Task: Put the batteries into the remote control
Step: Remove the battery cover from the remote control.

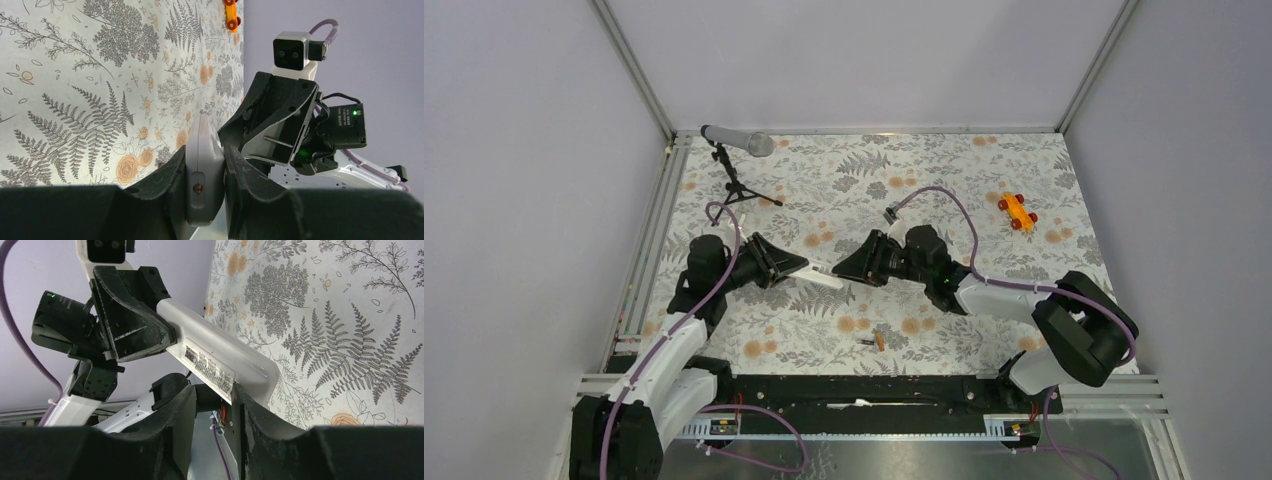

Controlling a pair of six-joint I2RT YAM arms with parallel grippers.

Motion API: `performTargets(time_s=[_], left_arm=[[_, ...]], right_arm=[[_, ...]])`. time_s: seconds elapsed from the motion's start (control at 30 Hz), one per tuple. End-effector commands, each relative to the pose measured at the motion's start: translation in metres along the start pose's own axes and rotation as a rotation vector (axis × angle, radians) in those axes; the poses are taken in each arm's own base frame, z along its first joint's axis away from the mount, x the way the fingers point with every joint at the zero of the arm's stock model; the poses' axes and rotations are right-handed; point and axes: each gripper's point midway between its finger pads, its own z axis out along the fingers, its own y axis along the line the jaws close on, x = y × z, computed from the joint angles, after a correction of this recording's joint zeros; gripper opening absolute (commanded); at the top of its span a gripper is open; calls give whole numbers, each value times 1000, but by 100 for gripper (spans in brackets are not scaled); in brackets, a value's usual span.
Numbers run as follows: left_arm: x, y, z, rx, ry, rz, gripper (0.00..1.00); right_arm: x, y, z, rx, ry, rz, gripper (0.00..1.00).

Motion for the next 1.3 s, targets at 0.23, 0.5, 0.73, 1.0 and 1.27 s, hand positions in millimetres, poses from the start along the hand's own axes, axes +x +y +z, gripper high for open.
performTargets(time_s=[0.23, 0.5, 0.73, 1.0, 1.27], left_arm=[[41, -5, 2, 65, 216, -58, 0], [42, 13, 6, 10, 204, -53, 0], [43, 42, 5, -148, 187, -12, 0], [18, 45, 7, -223, 67, 32, 0], [-2, 47, 10, -283, -13, 44, 0]], right_arm=[[20, 56, -4, -360, 73, -159, 40], [21, 57, 0, -422, 73, -173, 40], [16, 57, 6, -401, 59, -211, 38], [9, 14, 16, -203, 40, -192, 39], [-5, -42, 29, 108, 26, -189, 39]])
